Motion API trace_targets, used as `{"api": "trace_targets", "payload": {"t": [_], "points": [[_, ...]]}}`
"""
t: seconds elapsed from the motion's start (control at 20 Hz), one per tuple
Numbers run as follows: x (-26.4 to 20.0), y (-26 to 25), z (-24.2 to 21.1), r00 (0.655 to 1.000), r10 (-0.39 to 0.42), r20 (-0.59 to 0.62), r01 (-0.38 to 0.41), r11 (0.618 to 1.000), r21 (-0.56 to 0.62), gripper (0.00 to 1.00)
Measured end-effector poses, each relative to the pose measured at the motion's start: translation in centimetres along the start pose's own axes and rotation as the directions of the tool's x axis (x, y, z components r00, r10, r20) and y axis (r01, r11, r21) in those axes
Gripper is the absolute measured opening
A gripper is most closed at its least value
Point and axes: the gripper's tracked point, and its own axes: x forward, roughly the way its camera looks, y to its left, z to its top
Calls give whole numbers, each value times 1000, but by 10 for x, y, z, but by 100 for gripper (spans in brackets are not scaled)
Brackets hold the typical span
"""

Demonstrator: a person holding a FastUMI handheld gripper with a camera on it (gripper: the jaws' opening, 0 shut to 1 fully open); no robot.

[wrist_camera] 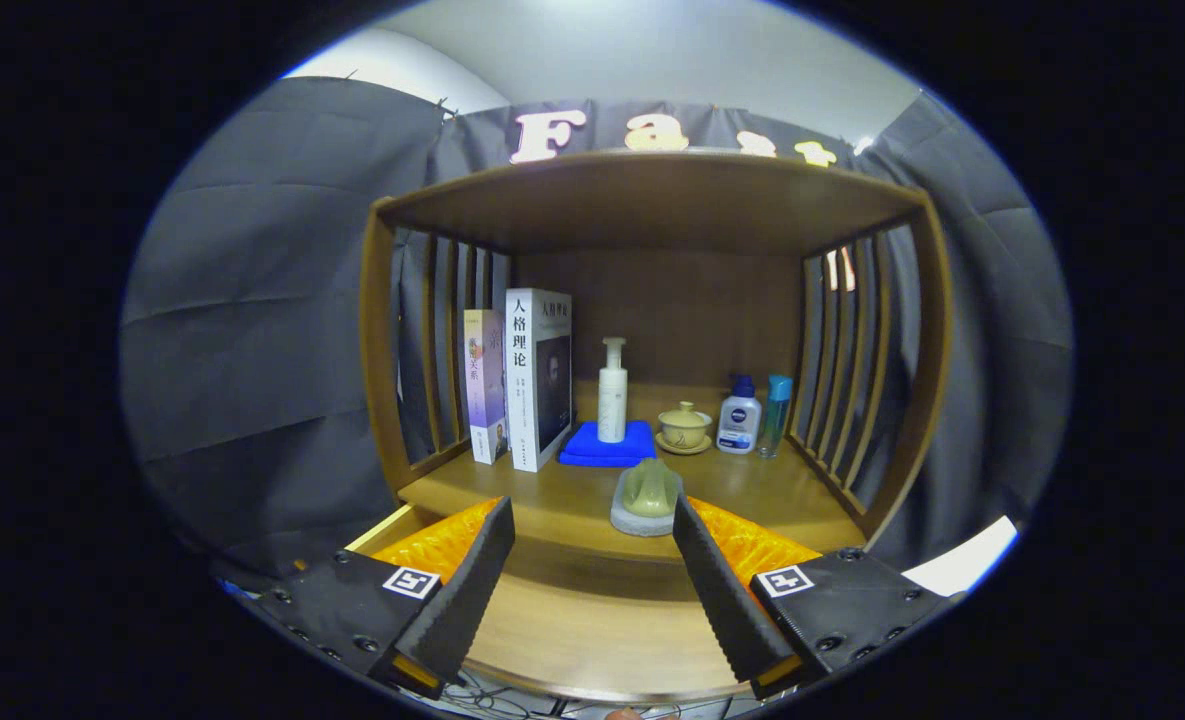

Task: Pull open the drawer, take out the items inside it, and place them on the countertop above the cabinet.

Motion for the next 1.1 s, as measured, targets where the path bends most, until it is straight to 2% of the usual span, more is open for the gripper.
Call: {"api": "trace_targets", "payload": {"t": [0.45,0.55,0.75,0.9,1.1], "points": [[-73,41,-59,994,-23,109,15,997,71,99],[-83,37,-80,992,-58,108,49,996,79,99],[-88,27,-121,992,-100,78,91,990,106,99],[-89,10,-143,984,-168,61,160,980,115,99],[-79,9,-161,986,-163,45,157,980,120,98]]}}
